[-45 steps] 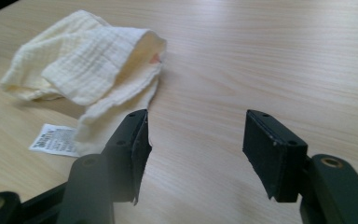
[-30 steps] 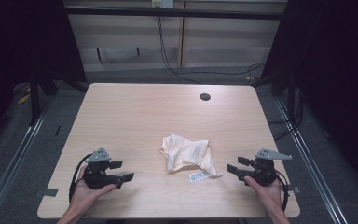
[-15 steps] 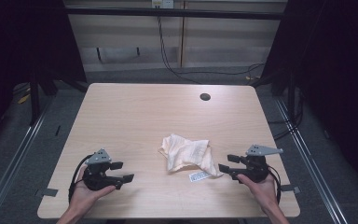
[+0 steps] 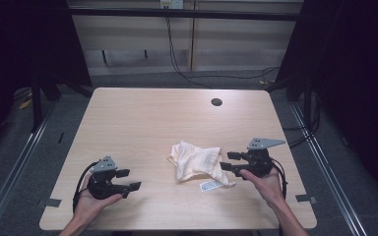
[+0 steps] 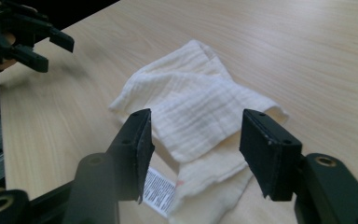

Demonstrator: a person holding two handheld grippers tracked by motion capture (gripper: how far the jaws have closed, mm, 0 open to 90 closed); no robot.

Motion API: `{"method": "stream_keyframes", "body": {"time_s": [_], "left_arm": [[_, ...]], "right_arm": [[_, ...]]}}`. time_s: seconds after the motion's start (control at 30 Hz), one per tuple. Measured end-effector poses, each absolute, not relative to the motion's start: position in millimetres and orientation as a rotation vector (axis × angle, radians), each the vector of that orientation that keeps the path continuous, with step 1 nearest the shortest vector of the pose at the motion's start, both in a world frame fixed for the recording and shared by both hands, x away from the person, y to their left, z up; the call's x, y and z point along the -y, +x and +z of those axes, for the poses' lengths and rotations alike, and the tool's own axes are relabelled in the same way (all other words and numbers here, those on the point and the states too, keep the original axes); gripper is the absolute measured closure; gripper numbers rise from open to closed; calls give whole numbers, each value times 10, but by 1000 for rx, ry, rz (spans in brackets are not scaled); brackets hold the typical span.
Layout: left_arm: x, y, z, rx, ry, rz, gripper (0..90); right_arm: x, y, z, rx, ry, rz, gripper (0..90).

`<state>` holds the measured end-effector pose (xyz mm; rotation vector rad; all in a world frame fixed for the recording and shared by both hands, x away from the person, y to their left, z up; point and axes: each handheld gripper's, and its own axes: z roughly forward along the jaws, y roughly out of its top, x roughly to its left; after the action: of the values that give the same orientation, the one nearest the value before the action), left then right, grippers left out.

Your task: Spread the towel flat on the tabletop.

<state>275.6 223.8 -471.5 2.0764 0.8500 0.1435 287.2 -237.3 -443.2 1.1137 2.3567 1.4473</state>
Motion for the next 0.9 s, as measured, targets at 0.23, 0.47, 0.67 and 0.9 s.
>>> {"method": "stream_keyframes", "body": {"time_s": [0.23,0.47,0.67,0.9], "left_arm": [[-2240,2754,-4699,-844,2074,155,299],[-2232,2740,-4694,-841,2078,157,292],[-2228,2717,-4680,-828,2077,154,289],[-2183,2675,-4684,-802,2104,154,289]], "right_arm": [[2285,3152,-4377,-2359,1112,1444,334],[2118,3369,-4240,-2380,1106,1470,339],[2007,3561,-4428,-2441,1129,1302,332],[1916,3582,-4663,-2516,1118,1252,323]]}}
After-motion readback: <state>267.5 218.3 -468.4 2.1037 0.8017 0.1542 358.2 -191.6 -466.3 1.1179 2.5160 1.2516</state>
